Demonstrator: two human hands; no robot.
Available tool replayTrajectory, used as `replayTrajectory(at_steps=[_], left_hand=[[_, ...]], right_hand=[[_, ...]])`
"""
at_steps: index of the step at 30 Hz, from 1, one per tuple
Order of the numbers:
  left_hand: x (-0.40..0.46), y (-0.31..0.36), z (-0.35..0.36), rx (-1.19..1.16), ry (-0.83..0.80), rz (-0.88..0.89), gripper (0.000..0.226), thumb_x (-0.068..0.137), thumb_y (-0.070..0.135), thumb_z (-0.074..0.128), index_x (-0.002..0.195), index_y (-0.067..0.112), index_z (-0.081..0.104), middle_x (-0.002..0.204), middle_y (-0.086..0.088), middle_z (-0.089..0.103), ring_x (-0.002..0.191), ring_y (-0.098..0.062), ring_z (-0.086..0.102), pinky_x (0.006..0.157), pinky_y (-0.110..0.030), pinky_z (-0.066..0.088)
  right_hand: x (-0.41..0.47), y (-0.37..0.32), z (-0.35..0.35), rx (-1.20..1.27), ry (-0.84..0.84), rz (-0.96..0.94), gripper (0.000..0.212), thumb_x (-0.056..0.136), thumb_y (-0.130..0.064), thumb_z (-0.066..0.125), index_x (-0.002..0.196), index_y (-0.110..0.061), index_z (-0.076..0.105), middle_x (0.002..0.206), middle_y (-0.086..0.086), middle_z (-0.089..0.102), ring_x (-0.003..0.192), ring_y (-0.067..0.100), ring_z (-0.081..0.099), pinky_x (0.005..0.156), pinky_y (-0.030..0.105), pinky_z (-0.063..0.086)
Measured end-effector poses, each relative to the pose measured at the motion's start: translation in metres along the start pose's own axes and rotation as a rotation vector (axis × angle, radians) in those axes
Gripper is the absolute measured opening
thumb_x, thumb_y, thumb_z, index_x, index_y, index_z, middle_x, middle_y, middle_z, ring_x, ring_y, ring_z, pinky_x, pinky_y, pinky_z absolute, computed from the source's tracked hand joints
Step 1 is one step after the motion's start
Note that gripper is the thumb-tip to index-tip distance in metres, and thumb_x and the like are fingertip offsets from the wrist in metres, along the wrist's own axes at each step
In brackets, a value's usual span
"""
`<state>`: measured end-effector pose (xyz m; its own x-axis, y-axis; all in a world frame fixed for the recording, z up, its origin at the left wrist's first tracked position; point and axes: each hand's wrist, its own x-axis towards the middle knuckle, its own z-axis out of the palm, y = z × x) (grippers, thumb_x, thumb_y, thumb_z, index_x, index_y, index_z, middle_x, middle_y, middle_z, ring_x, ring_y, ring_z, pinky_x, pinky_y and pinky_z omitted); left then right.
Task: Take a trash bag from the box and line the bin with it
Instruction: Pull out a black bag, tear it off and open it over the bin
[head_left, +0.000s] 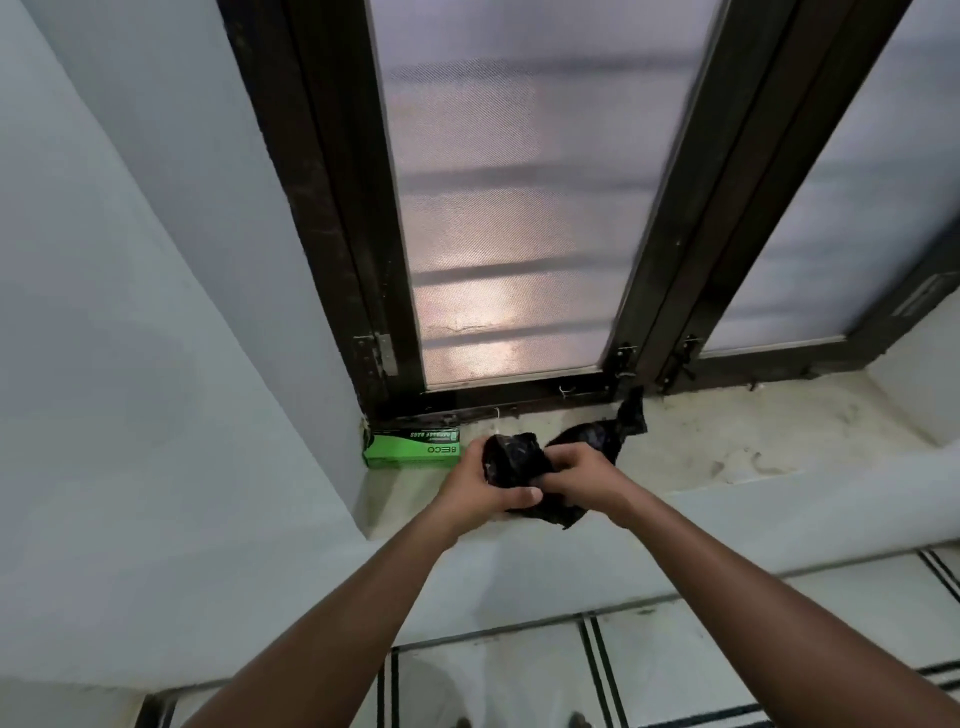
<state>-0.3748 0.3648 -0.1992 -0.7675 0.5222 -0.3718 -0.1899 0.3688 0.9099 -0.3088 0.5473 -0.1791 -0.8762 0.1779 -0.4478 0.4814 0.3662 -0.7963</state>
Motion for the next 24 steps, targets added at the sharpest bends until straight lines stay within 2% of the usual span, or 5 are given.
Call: replayTrajectory(at_steps=[5,10,15,18,24], left_hand=[[0.0,0.005,0.004,-0.249,-0.028,0.07,0.029,0.076,0.016,0.089,0.102,0.012,0.076,0.102,-0.01,0.08,0.101,-0.033,0.074,0.091,-0.043,0.06],[-0.01,0.03,0.012,-0.319,0.083,0.182,0.009,0.085,0.018,0.083,0.092,0.017,0.077,0.085,0.004,0.08,0.079,-0.009,0.074,0.07,-0.019,0.056],[-0.036,0.038,0.019,-0.319,-0.185,0.107,0.061,0.074,0.053,0.086,0.118,0.015,0.069,0.112,-0.01,0.077,0.103,-0.031,0.074,0.081,-0.041,0.061],[-0.06,0.023,0.027,0.038,-0.412,0.09,0.044,0.076,0.038,0.089,0.11,0.014,0.075,0.105,-0.01,0.079,0.1,-0.03,0.076,0.086,-0.041,0.062],[-0.114,0.014,0.063,-0.185,-0.104,0.06,0.021,0.092,0.027,0.077,0.106,0.012,0.079,0.1,-0.007,0.081,0.098,-0.028,0.077,0.091,-0.042,0.061]], right_hand=[[-0.031,-0.001,-0.011,0.618,0.012,-0.098,0.03,0.093,-0.003,0.066,0.119,-0.017,0.072,0.116,0.01,0.074,0.099,0.021,0.074,0.077,0.033,0.061],[-0.064,0.015,0.004,-0.003,-0.12,0.007,0.047,0.076,-0.029,0.087,0.119,-0.034,0.068,0.114,-0.009,0.075,0.108,0.01,0.069,0.099,0.038,0.057],[-0.098,0.017,0.01,0.503,-0.013,-0.006,0.033,0.09,-0.008,0.073,0.123,-0.01,0.07,0.117,0.014,0.076,0.112,0.033,0.071,0.098,0.049,0.056],[-0.119,0.014,0.005,0.687,0.145,-0.105,0.036,0.095,-0.008,0.069,0.131,-0.008,0.065,0.121,0.012,0.075,0.114,0.031,0.071,0.103,0.049,0.054],[-0.185,0.043,0.019,0.461,-0.018,0.01,0.059,0.085,-0.029,0.083,0.136,-0.033,0.055,0.125,-0.005,0.073,0.114,0.016,0.071,0.099,0.038,0.056]])
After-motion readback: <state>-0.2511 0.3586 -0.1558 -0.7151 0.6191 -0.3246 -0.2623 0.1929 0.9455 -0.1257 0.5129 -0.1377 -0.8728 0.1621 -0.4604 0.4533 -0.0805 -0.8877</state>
